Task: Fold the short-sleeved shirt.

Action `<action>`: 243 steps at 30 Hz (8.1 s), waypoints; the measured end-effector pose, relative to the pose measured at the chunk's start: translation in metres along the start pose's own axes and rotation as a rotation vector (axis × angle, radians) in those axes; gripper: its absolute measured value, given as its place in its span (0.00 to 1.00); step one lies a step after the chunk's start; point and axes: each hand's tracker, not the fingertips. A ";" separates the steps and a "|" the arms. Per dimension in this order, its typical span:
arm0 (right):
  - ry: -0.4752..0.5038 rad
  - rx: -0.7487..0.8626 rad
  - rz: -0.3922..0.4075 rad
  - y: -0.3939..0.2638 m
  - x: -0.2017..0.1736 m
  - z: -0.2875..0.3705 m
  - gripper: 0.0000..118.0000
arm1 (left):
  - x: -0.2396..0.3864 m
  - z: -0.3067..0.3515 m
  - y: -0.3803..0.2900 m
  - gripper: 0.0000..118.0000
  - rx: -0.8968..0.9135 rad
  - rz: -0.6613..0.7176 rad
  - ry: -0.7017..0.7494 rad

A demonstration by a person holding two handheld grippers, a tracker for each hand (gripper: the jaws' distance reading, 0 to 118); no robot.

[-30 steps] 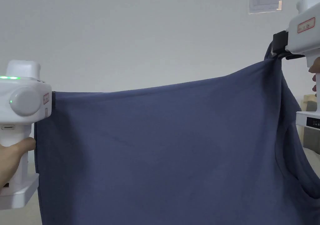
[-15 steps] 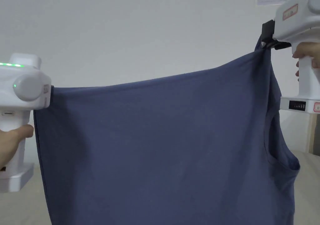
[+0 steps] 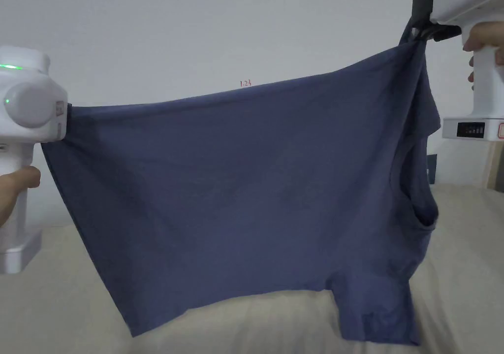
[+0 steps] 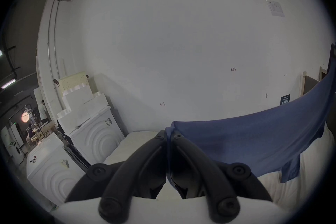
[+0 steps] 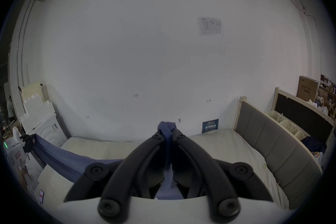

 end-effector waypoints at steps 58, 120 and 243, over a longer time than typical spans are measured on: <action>0.053 -0.627 -0.147 -0.520 0.045 0.341 0.09 | -0.056 0.267 -0.476 0.02 -0.622 0.064 -0.149; 0.254 -0.726 -0.047 -0.516 -0.001 0.348 0.02 | -0.092 0.264 -0.512 0.01 -0.706 0.092 -0.435; 0.143 -0.631 -0.046 -0.515 0.011 0.284 0.02 | -0.053 0.243 -0.466 0.00 -0.670 0.213 -0.400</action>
